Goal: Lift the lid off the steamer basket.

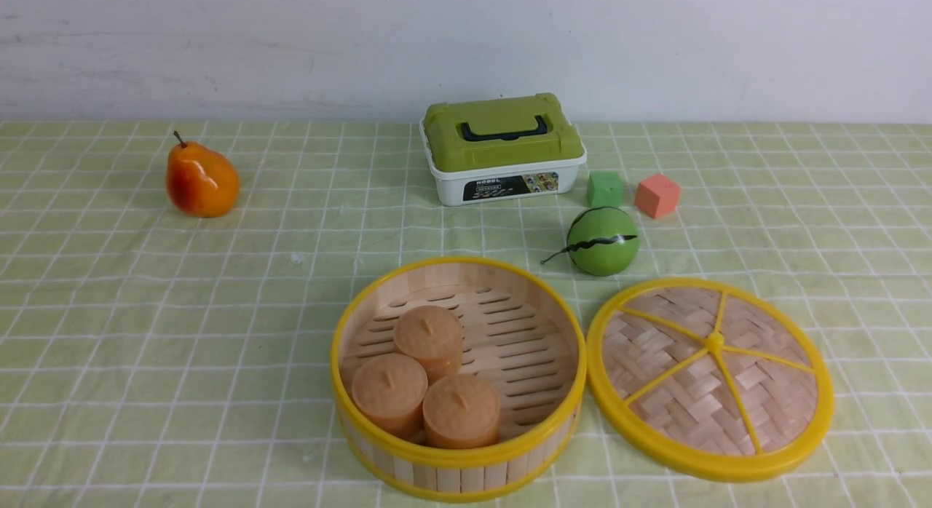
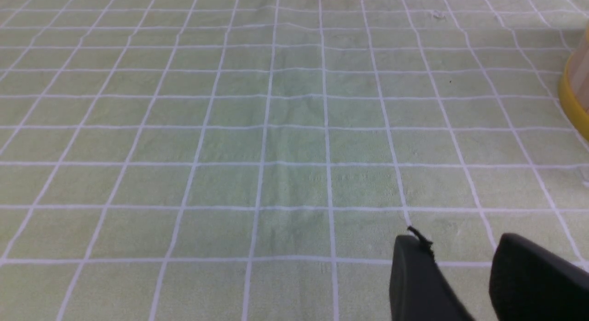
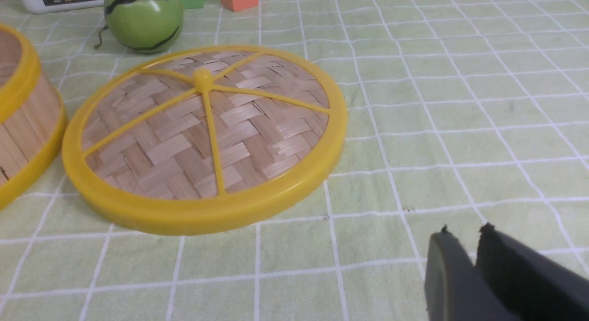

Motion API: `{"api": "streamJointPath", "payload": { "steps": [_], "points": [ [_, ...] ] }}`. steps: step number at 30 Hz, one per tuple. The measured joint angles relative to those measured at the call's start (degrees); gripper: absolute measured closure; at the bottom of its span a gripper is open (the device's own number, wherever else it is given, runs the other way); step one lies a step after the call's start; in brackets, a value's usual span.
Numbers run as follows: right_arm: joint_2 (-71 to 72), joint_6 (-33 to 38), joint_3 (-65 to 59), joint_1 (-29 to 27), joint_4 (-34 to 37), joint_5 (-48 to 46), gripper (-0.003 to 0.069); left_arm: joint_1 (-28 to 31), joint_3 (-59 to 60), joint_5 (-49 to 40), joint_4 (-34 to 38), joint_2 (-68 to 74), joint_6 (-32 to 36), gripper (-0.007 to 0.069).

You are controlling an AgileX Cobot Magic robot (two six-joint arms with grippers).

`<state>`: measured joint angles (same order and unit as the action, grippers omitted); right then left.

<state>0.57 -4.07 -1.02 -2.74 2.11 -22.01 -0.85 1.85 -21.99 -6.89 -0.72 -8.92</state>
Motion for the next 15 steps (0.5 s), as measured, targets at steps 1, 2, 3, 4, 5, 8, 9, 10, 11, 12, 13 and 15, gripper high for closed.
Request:
{"api": "streamJointPath", "payload": {
  "steps": [1,2,3,4,5,8,9,10,11,12,13,15],
  "points": [
    [0.0,0.0,0.0,0.0,0.0,0.0,0.0583,0.0,0.0,0.0,0.0,0.0,0.0,0.0386],
    [0.0,0.0,0.0,0.0,0.0,0.0,0.0582,0.0,0.0,0.0,0.0,0.0,0.0,0.0386],
    [0.0,0.0,0.0,0.0,0.0,0.0,0.0582,0.0,0.0,0.0,0.0,0.0,0.0,0.0386],
    [0.0,0.0,0.0,0.0,0.0,0.0,0.0582,0.0,0.0,0.0,0.0,0.0,0.0,0.0386],
    [0.0,0.0,0.0,0.0,0.0,0.0,0.0580,0.0,0.0,0.0,0.0,0.0,0.0,0.0386],
    [0.0,0.0,0.0,0.0,0.0,0.0,0.0575,0.0,0.0,0.0,0.0,0.0,0.0,0.0386],
    [0.0,0.0,0.0,0.0,0.0,0.0,0.0573,0.0,0.0,0.0,0.0,0.0,0.0,0.0386],
    [0.0,0.0,0.0,0.0,0.0,0.0,0.0571,0.0,0.0,0.0,0.0,0.0,0.0,0.0386],
    [0.0,0.0,0.0,0.0,0.0,0.0,0.0571,0.0,0.0,0.0,0.0,0.0,0.0,0.0386],
    [0.0,0.0,0.0,0.0,0.0,0.0,0.0568,0.0,0.0,0.0,0.0,0.0,0.0,0.0386],
    [0.0,0.0,0.0,0.0,0.0,0.0,0.0567,0.0,0.0,0.0,0.0,0.0,0.0,0.0386],
    [0.0,0.0,0.0,0.0,0.0,0.0,0.0564,0.0,0.0,0.0,0.0,0.0,0.0,0.0386]
  ]
}}
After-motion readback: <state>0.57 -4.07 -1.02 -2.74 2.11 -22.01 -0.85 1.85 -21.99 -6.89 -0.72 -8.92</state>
